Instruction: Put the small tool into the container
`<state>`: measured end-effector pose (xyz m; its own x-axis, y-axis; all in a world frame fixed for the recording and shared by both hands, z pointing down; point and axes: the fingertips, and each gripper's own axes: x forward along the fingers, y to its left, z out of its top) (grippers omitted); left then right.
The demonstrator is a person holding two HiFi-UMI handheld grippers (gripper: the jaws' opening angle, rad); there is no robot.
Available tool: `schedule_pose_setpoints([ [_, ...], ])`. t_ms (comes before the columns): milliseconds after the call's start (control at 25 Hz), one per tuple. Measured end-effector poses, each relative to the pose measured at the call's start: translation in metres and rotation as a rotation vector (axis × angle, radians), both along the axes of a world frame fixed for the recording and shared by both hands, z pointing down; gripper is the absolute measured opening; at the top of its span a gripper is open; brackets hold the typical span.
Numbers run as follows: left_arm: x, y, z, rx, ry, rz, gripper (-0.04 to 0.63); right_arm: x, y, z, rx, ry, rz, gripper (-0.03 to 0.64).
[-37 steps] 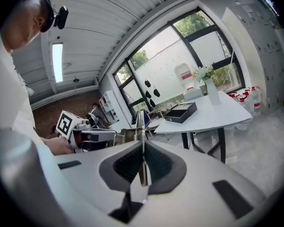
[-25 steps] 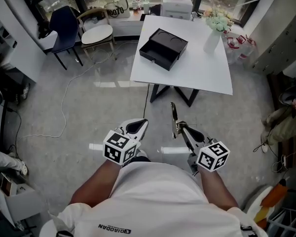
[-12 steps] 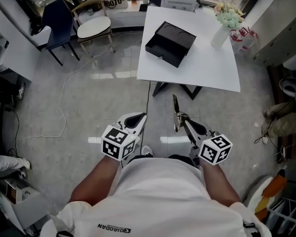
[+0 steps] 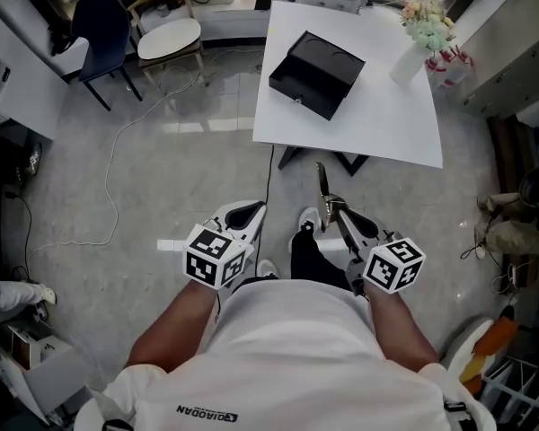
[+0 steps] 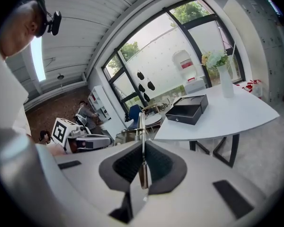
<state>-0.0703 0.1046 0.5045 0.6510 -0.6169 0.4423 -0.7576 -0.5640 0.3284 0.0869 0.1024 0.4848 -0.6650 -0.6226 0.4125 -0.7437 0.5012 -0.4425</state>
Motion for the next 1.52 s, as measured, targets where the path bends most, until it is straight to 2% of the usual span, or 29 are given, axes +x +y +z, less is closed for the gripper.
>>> schedule_pose_setpoints([
  [360, 0.005, -0.051, -0.002, 0.006, -0.020, -0.026, 0.009, 0.011, -0.068, 0.007, -0.006, -0.026, 0.006, 0.020],
  [680, 0.020, -0.132, -0.020, 0.039, -0.048, -0.047, 0.009, 0.017, -0.152, -0.011, 0.037, -0.035, -0.053, 0.020],
  [1000, 0.048, -0.198, -0.030, 0.060, -0.060, -0.059, 0.009, 0.030, -0.214, -0.009, 0.031, -0.052, -0.106, 0.018],
  [1280, 0.064, -0.234, -0.022, 0.059, -0.065, -0.097, 0.009, 0.041, -0.249, 0.004, 0.022, -0.060, -0.154, 0.018],
  [1520, 0.063, -0.243, -0.019, 0.049, -0.081, -0.100, 0.009, 0.040, -0.265, 0.009, 0.020, -0.076, -0.153, 0.018],
])
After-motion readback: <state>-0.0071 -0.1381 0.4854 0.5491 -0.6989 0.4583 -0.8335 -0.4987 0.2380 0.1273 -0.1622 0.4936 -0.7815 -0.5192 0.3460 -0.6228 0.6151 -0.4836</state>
